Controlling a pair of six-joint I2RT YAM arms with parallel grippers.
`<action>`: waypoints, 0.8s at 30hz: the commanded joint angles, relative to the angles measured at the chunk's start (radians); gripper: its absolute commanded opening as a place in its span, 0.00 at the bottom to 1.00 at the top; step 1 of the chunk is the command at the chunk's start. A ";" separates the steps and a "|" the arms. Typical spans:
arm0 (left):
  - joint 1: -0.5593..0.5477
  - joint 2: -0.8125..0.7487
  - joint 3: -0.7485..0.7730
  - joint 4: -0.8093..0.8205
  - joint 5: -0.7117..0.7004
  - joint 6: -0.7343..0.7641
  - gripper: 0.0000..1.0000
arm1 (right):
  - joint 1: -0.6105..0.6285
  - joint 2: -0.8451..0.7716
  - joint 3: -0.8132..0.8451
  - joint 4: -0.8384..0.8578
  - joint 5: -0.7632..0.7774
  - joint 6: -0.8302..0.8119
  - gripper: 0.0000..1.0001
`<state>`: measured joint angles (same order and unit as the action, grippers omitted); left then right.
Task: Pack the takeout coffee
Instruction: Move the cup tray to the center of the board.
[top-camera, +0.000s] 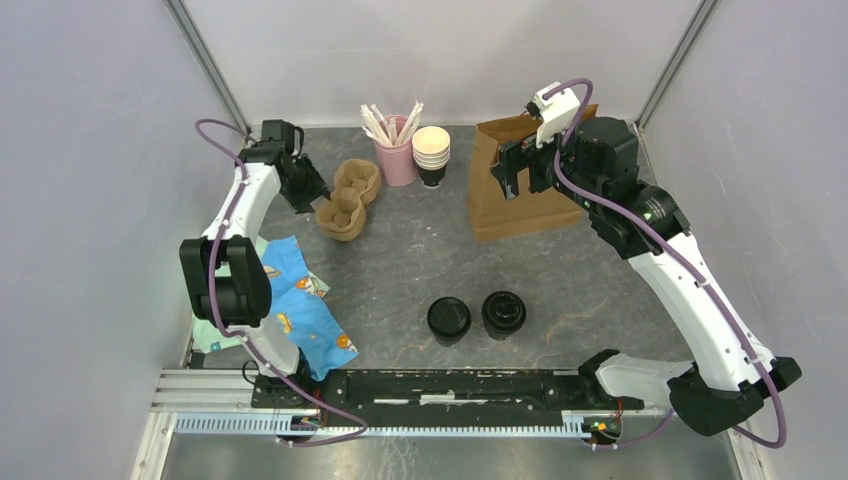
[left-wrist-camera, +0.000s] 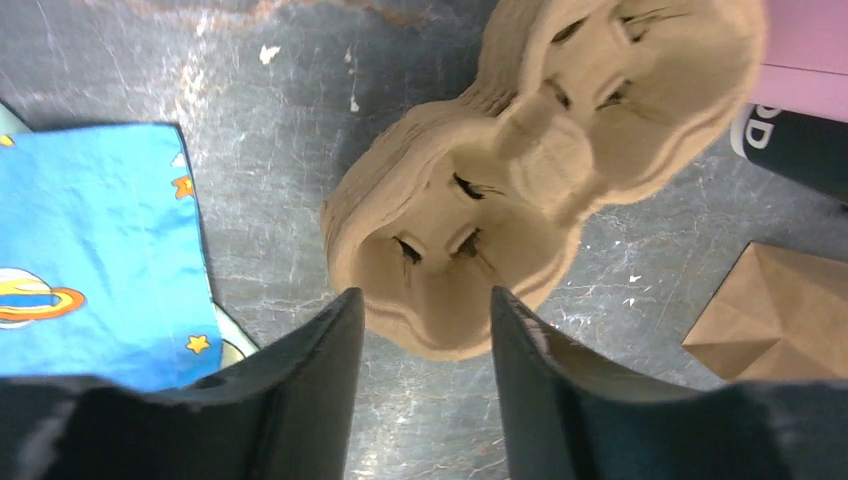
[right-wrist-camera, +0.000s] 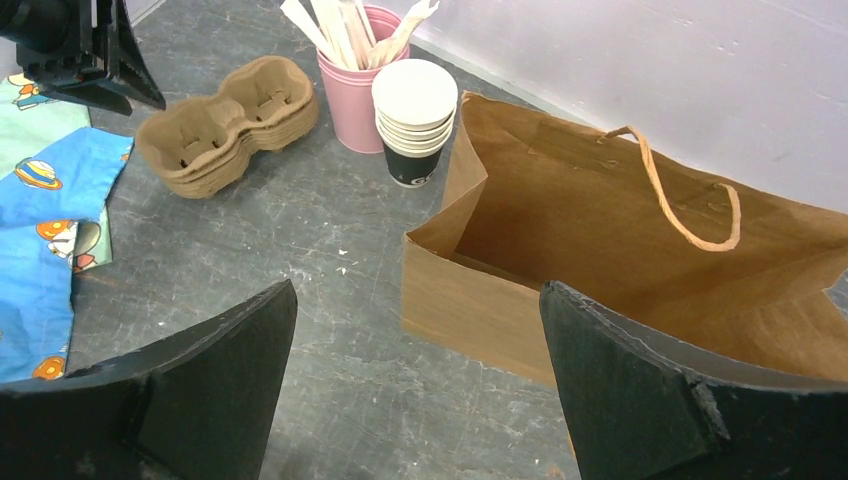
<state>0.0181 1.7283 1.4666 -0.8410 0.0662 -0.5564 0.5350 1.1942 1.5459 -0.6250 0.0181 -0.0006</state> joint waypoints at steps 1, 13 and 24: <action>-0.007 -0.058 0.081 -0.007 -0.025 0.066 0.62 | 0.001 -0.013 -0.004 0.049 -0.016 0.033 0.98; -0.230 0.072 0.197 -0.054 -0.099 0.188 0.69 | 0.001 -0.019 -0.007 0.051 -0.016 0.037 0.98; -0.232 0.242 0.329 -0.184 -0.095 0.180 0.65 | 0.001 -0.027 -0.012 0.046 -0.016 0.024 0.98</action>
<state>-0.2173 1.9377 1.7256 -0.9615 -0.0257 -0.4183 0.5350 1.1931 1.5398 -0.6144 0.0029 0.0223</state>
